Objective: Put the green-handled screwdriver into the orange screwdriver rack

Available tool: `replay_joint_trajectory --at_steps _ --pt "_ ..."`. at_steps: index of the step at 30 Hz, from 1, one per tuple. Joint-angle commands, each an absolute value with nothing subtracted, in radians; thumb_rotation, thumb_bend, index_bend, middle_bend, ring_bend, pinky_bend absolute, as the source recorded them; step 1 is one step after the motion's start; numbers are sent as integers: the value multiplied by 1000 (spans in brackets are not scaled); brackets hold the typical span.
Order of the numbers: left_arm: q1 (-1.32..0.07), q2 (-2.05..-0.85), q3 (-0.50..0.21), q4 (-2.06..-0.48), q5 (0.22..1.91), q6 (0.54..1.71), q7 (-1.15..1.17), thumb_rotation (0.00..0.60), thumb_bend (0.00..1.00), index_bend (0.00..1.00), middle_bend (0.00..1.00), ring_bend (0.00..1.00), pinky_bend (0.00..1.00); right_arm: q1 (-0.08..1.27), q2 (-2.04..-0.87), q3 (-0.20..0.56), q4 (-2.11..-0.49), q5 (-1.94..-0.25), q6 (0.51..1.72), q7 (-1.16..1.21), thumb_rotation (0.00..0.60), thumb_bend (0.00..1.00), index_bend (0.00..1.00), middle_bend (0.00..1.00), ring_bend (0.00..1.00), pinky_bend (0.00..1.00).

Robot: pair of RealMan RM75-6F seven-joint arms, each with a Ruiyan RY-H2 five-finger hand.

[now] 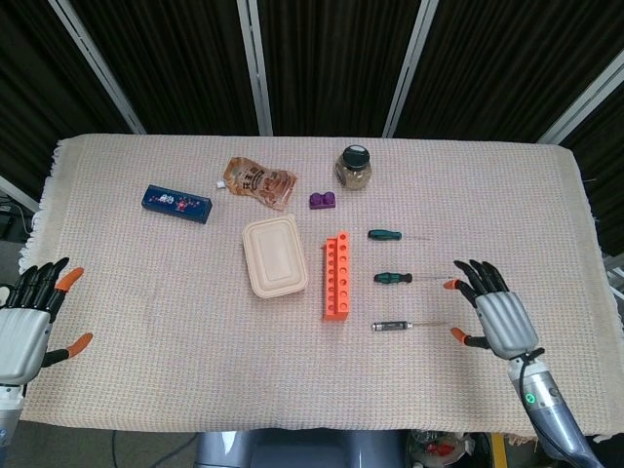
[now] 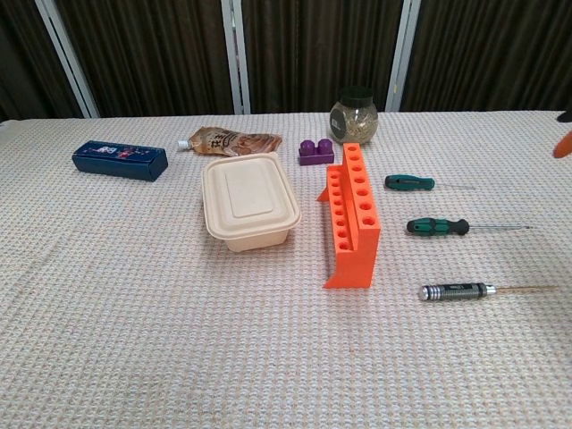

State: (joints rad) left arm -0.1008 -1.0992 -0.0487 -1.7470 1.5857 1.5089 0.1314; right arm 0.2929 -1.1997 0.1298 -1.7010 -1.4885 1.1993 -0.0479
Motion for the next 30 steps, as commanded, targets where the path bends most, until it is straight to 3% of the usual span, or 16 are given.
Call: replay_joint_trajectory --at_steps 1,7,14,30 --pt "-107 -1100 -52 -1748 1580 1501 139 600 165 117 0 0 0 370 -1241 172 -1708 -1420 1103 -81 600 138 282 75 0 0" --pt "-122 -1091 -61 -1759 1566 1482 153 600 165 117 0 0 0 483 -1322 223 -1674 -1290 980 -179 600 156 290 73 0 0" --pt "-137 -1084 -64 -1768 1551 1459 159 600 166 115 0 0 0 568 -1403 259 -1620 -1158 925 -250 600 265 312 64 0 0" --pt "-160 -1086 -75 -1772 1532 1443 165 600 164 112 0 0 0 715 -1535 266 -1448 -897 825 -371 600 286 326 60 0 0"
